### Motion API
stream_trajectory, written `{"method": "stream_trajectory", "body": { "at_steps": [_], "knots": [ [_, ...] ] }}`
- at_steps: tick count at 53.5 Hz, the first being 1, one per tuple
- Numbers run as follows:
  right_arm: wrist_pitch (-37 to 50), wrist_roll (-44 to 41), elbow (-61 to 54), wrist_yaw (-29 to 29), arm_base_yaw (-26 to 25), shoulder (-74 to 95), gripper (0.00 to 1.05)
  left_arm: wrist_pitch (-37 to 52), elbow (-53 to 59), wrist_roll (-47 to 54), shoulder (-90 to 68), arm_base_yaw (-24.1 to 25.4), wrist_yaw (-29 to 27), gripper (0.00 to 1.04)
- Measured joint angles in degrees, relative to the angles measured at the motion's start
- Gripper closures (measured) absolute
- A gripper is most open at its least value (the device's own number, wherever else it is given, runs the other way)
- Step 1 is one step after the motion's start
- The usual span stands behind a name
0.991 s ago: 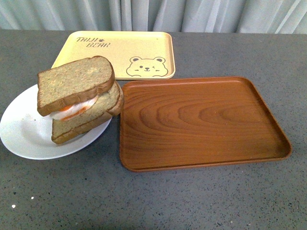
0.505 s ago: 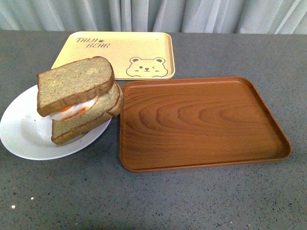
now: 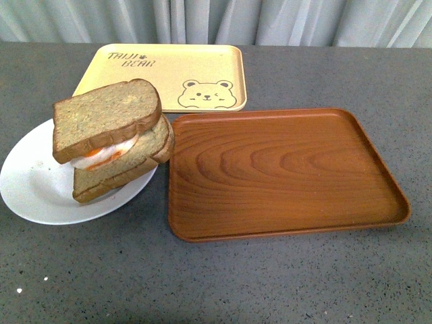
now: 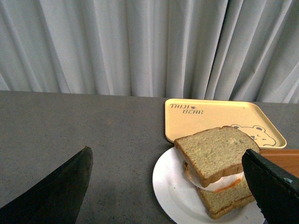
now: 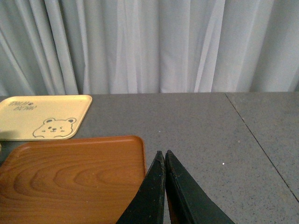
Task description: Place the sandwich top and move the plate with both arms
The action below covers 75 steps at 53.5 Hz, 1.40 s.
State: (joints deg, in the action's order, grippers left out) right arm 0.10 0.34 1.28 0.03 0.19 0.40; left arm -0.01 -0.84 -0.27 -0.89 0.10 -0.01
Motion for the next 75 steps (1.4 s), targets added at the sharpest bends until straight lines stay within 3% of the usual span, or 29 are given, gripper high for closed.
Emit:
{"method": "stream_trajectory", "body": {
  "at_steps": [8, 24, 26, 29, 32, 40, 49, 53, 64, 75],
  "knots": [
    [-0.02, -0.04, 0.0, 0.0, 0.0, -0.07, 1.01, 0.0, 0.0, 0.02, 0.0, 0.0, 0.0, 0.09],
    [-0.02, -0.04, 0.0, -0.02, 0.0, -0.07, 0.53, 0.0, 0.0, 0.0, 0.0, 0.0, 0.0, 0.09],
    [-0.02, -0.04, 0.0, -0.02, 0.0, -0.07, 0.48, -1.18, -0.35, -0.94, -0.76, 0.59, 2.32, 0.09],
    [-0.02, -0.04, 0.0, 0.07, 0.0, -0.07, 0.39, -8.72, -4.04, -5.4, -6.71, 4.68, 15.45, 0.09],
    [-0.02, -0.07, 0.0, -0.07, 0.0, -0.09, 0.3, -7.63, -6.32, -9.44, -15.19, 7.23, 24.06, 0.09],
    [-0.02, -0.04, 0.0, -0.02, 0.0, -0.11, 0.08, 8.31, -10.54, -16.96, -35.85, 9.53, 30.91, 0.09],
    [-0.02, -0.04, 0.0, -0.04, 0.0, -0.11, 0.09, 33.62, -16.59, -26.16, -66.62, 11.98, 28.72, 0.09],
    [-0.02, -0.04, 0.0, -0.04, 0.0, -0.13, 0.09, 40.11, -18.73, -28.94, -77.66, 12.52, 27.69, 0.09],
    [-0.02, -0.04, 0.0, -0.04, 0.0, -0.13, 0.09, 49.16, -21.73, -33.0, -96.37, 14.97, 26.51, 0.09],
    [-0.02, -0.04, 0.0, -0.04, 0.0, -0.13, 0.09, 51.91, -22.86, -34.62, -105.83, 17.11, 26.01, 0.09]
  ]
}}
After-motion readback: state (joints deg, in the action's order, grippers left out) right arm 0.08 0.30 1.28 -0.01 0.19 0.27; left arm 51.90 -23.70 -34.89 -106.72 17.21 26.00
